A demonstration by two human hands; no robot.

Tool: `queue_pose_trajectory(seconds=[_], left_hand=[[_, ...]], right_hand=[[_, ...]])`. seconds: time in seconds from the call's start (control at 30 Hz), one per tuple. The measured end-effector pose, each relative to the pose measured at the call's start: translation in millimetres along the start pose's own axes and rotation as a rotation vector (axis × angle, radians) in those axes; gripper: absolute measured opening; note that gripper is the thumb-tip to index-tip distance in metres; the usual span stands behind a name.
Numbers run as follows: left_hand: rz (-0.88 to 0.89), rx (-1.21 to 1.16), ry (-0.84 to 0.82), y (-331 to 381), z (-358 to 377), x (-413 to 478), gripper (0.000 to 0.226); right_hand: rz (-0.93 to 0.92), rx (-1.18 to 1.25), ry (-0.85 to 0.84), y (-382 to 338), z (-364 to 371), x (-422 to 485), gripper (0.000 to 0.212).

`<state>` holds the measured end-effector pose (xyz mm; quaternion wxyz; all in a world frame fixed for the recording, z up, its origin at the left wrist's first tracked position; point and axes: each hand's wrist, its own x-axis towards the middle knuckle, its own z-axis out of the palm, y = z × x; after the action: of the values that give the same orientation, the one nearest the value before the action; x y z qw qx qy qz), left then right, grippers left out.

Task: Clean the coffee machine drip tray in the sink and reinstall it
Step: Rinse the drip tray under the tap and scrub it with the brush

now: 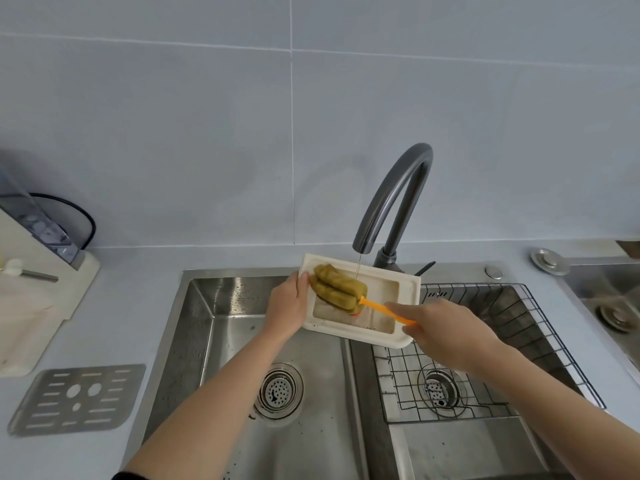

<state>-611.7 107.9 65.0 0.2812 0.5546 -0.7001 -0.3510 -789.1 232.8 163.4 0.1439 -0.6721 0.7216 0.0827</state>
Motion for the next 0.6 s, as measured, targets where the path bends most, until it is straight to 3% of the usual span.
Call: queue_pose_trajectory(seconds=[0.23, 0.6], left_hand=[[0.033, 0.079, 0.014, -10, -25, 5, 0.038], [0.096, 0.232, 0.023, -18, -59, 5, 0.038]], right_hand=[[-0.117, -0.026, -0.059, -13, 4, 8, 0.046], [-0.300, -0.294, 0.025, -24, -2, 21, 0.057]])
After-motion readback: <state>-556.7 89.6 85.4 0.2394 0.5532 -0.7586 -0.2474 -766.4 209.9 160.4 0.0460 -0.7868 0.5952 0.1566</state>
